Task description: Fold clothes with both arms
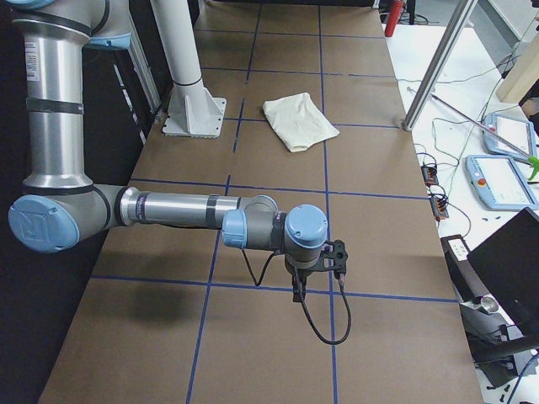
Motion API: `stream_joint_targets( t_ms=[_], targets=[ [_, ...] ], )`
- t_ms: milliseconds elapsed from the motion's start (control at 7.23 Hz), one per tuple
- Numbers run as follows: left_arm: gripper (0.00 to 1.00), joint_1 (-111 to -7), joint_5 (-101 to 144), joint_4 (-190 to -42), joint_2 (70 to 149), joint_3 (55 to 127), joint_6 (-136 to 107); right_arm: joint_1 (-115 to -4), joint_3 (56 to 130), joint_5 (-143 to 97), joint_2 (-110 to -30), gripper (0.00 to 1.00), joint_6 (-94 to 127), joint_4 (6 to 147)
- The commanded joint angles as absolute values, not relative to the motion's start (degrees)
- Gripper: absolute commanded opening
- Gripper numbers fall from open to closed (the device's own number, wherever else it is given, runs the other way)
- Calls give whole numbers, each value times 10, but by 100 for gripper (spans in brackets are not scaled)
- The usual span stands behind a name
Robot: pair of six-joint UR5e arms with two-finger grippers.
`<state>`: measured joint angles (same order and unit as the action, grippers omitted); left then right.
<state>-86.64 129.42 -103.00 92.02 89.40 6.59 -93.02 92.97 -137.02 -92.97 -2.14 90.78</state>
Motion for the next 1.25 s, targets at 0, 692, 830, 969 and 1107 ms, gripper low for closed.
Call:
stream_joint_targets(
  t_ms=[0, 692, 830, 969, 1107],
  targets=[
    [100, -867, 1296, -1034, 912, 891, 78, -931, 933, -1372, -933, 100, -21, 906],
    [100, -865, 1297, -982, 909, 880, 66, -931, 936, -1370, -934, 100, -21, 906],
    [100, -865, 1297, -934, 916, 901, 67, -931, 937, -1370, -934, 100, -21, 906],
    [100, -865, 1297, -886, 916, 928, 69, -931, 937, -1370, -934, 100, -21, 906],
    [100, -867, 1296, -852, 913, 958, 71, -931, 937, -1370, -934, 100, -21, 906]
  ],
)
